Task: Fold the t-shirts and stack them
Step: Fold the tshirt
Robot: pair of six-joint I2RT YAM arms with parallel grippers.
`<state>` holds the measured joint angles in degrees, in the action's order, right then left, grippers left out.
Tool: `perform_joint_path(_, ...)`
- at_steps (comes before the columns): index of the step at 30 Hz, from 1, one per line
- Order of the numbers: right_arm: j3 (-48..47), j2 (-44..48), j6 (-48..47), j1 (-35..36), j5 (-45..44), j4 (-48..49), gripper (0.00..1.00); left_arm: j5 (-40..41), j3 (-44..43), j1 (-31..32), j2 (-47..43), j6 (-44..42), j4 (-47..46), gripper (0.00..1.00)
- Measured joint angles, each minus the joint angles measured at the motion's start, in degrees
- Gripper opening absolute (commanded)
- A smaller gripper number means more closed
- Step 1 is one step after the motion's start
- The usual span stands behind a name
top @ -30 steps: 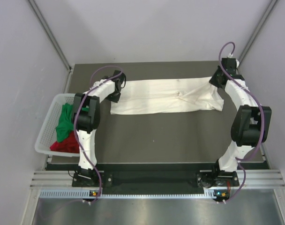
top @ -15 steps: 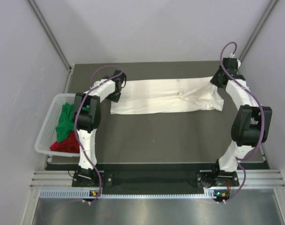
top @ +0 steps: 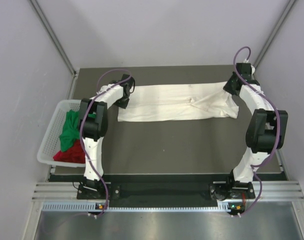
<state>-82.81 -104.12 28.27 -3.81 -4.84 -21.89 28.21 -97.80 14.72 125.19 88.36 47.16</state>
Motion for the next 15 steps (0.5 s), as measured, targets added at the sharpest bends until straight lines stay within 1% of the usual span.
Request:
perform_joint_path(10, -2.0, -1.1, 0.0, -0.2, 0.0, 0.2, 0.00, 0.4, 0.0, 0.0, 0.0, 0.2, 0.1, 0.00)
perform_joint_path(15, -3.7, -3.5, 0.0, -0.2, 0.6, 1.0, 0.00, 0.4, 0.0, 0.0, 0.0, 0.2, -0.3, 0.00)
